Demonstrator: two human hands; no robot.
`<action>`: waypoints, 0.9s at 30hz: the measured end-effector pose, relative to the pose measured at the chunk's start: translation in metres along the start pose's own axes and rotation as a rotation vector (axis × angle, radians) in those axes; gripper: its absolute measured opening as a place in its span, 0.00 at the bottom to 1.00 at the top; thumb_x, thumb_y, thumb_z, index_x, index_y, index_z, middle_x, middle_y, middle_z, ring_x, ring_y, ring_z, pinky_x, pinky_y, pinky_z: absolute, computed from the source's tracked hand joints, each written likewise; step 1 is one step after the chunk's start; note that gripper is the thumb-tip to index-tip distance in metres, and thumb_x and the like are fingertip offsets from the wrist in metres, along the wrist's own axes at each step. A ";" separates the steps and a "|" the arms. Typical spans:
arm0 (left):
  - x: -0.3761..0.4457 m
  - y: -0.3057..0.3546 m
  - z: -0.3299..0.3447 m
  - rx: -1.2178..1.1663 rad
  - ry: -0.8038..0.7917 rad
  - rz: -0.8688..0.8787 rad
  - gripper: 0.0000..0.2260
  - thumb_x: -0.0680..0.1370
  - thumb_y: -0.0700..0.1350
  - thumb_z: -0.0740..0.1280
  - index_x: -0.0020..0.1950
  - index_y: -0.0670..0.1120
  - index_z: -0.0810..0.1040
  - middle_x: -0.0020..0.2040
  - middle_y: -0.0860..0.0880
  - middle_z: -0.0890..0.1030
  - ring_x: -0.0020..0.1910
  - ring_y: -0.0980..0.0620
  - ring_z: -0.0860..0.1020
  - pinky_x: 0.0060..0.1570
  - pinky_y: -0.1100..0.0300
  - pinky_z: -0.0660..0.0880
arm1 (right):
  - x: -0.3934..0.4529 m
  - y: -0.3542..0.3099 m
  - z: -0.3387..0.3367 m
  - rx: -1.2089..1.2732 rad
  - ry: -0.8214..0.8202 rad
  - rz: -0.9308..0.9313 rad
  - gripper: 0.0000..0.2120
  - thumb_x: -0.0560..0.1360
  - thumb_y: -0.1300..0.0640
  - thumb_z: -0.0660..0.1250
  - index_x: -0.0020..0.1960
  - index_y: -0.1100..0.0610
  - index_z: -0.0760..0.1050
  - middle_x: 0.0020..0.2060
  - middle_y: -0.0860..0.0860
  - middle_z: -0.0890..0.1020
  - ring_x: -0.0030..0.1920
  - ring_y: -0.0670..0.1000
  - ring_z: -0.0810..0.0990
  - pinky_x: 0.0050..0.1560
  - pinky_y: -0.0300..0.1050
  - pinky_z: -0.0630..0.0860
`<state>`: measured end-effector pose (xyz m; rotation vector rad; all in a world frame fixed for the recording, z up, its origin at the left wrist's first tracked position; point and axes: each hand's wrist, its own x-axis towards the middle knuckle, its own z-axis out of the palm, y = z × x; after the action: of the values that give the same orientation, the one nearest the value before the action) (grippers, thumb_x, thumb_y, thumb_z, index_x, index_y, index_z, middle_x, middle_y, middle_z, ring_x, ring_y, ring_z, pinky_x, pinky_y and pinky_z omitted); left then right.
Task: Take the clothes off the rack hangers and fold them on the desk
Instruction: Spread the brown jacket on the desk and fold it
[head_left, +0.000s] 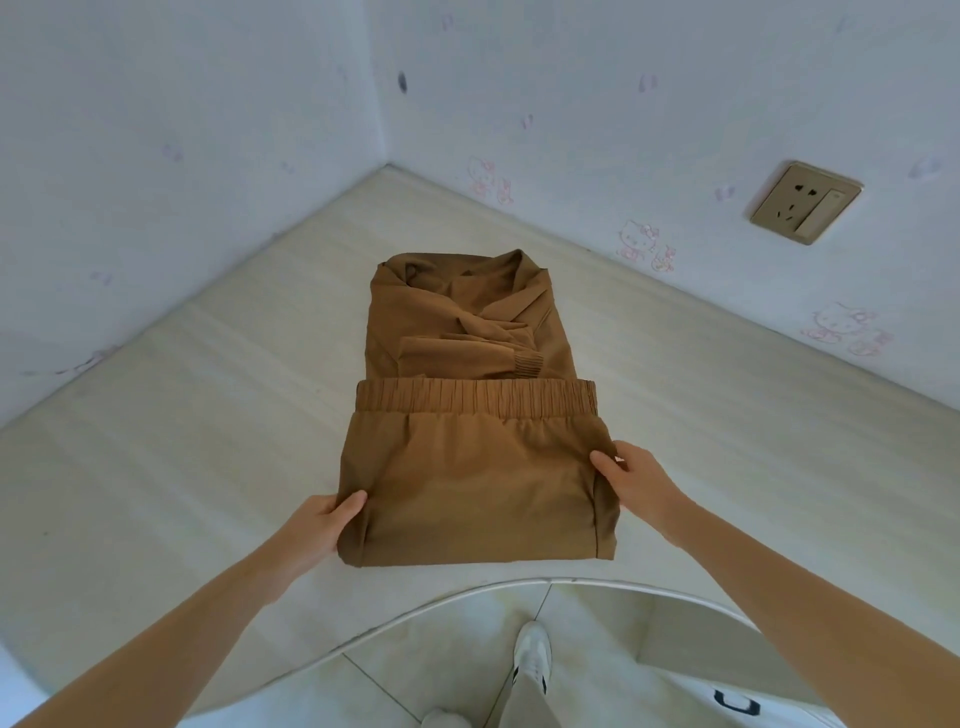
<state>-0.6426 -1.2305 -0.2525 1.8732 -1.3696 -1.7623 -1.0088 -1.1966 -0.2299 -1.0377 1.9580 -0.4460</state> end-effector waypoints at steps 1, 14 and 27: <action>0.000 0.002 -0.001 -0.018 -0.006 0.017 0.19 0.82 0.54 0.59 0.64 0.43 0.75 0.54 0.49 0.81 0.54 0.50 0.79 0.54 0.58 0.77 | 0.000 0.002 -0.004 0.051 0.047 -0.028 0.15 0.82 0.50 0.56 0.60 0.59 0.72 0.52 0.56 0.80 0.49 0.55 0.79 0.51 0.50 0.78; 0.042 0.015 -0.053 1.383 0.362 0.878 0.40 0.66 0.29 0.73 0.76 0.47 0.65 0.75 0.42 0.65 0.73 0.39 0.66 0.67 0.46 0.68 | 0.032 -0.001 -0.035 -1.215 0.143 -0.742 0.48 0.61 0.63 0.81 0.76 0.54 0.62 0.70 0.59 0.71 0.66 0.64 0.74 0.56 0.55 0.78; 0.113 0.053 -0.052 1.482 0.049 0.985 0.58 0.63 0.42 0.81 0.79 0.56 0.43 0.78 0.55 0.56 0.76 0.53 0.59 0.72 0.56 0.61 | 0.118 -0.013 -0.034 -1.132 -0.250 -0.830 0.38 0.78 0.54 0.65 0.77 0.41 0.43 0.77 0.42 0.55 0.76 0.49 0.56 0.75 0.45 0.57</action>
<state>-0.6393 -1.3636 -0.2768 0.9481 -3.1484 -0.0439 -1.0648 -1.3016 -0.2636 -2.4842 1.3909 0.4564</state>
